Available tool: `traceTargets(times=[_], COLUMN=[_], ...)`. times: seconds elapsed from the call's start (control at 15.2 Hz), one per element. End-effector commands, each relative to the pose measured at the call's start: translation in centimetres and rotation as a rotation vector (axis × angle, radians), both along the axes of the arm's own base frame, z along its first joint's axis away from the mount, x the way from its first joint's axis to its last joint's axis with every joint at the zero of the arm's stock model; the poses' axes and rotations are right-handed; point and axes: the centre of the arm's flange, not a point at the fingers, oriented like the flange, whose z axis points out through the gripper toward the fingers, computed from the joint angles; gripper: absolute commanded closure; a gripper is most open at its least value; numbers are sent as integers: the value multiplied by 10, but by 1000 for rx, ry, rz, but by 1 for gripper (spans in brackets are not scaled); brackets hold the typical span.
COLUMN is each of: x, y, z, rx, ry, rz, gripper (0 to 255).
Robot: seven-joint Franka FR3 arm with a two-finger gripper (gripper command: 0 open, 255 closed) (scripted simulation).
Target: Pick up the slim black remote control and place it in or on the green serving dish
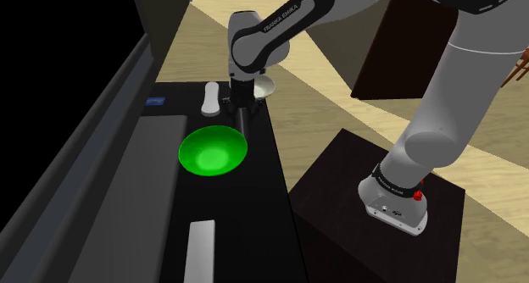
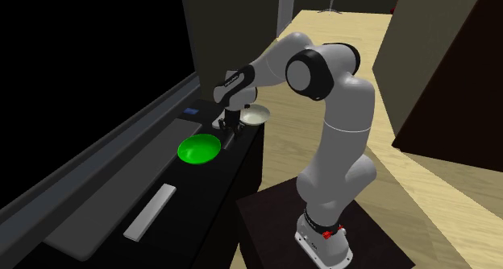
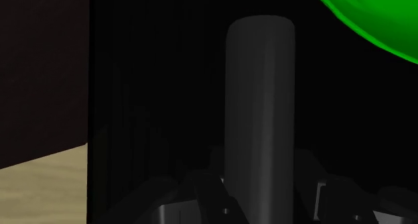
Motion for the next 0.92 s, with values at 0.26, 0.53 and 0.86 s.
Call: traceTargets(times=[0.26,0.53,0.86], x=[-1,-1,-1], y=[2,2,2], z=[-6,16,42], rx=[2,2,2], ry=[6,6,6], rz=[4,4,4], gripper=[255,255,255])
